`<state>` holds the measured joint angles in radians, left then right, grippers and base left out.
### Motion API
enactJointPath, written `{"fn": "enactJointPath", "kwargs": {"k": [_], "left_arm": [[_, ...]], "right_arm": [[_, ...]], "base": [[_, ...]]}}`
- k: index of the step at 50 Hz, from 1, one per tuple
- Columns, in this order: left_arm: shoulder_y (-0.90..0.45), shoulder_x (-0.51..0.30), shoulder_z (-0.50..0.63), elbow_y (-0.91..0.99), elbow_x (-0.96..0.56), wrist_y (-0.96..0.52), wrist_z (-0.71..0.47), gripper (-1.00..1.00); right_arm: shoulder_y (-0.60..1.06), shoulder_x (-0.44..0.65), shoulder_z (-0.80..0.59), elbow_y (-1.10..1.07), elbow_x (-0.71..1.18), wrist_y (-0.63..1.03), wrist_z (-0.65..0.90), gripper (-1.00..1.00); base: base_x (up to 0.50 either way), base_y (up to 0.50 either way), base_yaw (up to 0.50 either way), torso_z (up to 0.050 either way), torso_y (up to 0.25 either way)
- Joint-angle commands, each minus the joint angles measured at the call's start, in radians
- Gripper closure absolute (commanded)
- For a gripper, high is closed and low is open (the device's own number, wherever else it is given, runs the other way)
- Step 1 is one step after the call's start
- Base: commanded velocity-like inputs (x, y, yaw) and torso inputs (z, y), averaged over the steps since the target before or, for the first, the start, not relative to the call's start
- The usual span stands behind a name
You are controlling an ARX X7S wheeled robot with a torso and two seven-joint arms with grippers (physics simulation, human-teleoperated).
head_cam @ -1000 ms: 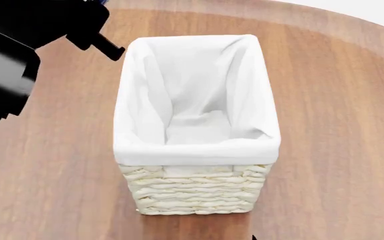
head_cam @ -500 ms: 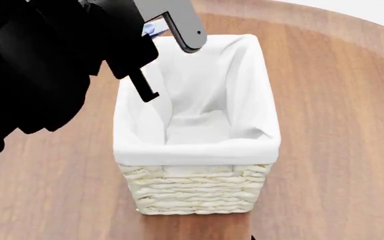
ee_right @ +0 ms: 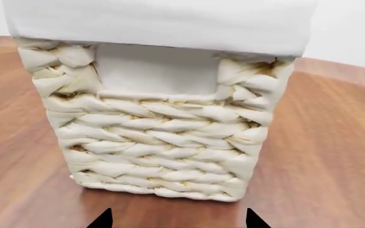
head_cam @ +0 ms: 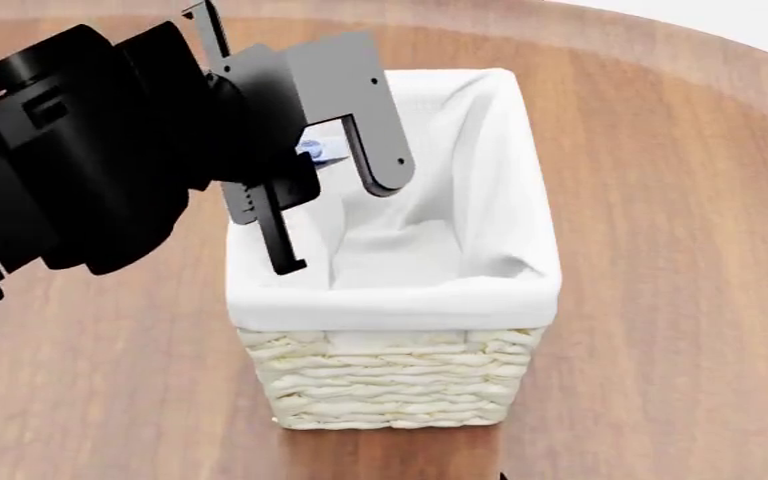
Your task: Pick up the cream cheese box, and put it in the basket.
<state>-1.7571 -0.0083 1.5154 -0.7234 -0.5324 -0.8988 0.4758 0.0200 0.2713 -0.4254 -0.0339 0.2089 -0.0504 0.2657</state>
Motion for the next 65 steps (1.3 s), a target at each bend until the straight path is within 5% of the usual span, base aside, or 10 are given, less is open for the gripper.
{"fn": "enactJointPath", "kwargs": {"k": [1,27,57,58,65], "left_arm": [[0.030,0.008,0.019,-0.038,-0.076,0.102,0.099,1.00],[-0.003,0.008,0.021,0.016,-0.241,0.211,0.064,1.00],[0.123,0.008,0.019,-0.113,-0.266,0.387,0.141,1.00],[0.115,0.008,0.015,-0.109,-0.286,0.392,0.110,-1.00],[0.078,0.008,0.020,-0.129,-0.388,0.471,0.113,-1.00]], "right_arm": [[-0.007,-0.012,-0.001,-0.005,-0.007,0.008,-0.021,-1.00],[-0.005,-0.006,-0.025,-0.008,-0.001,0.010,-0.026,-1.00],[0.005,-0.016,-0.056,0.055,-0.003,-0.033,-0.044,-1.00],[0.005,-0.018,-0.059,0.060,-0.004,-0.035,-0.045,-1.00],[0.011,-0.024,-0.069,0.089,-0.010,-0.054,-0.049,-1.00]], "base": [[0.00,0.00,0.00,0.000,0.000],[0.00,0.00,0.00,0.000,0.000],[0.00,0.00,0.00,0.000,0.001],[0.00,0.00,0.00,0.000,0.000],[0.00,0.00,0.00,0.000,0.000]]}}
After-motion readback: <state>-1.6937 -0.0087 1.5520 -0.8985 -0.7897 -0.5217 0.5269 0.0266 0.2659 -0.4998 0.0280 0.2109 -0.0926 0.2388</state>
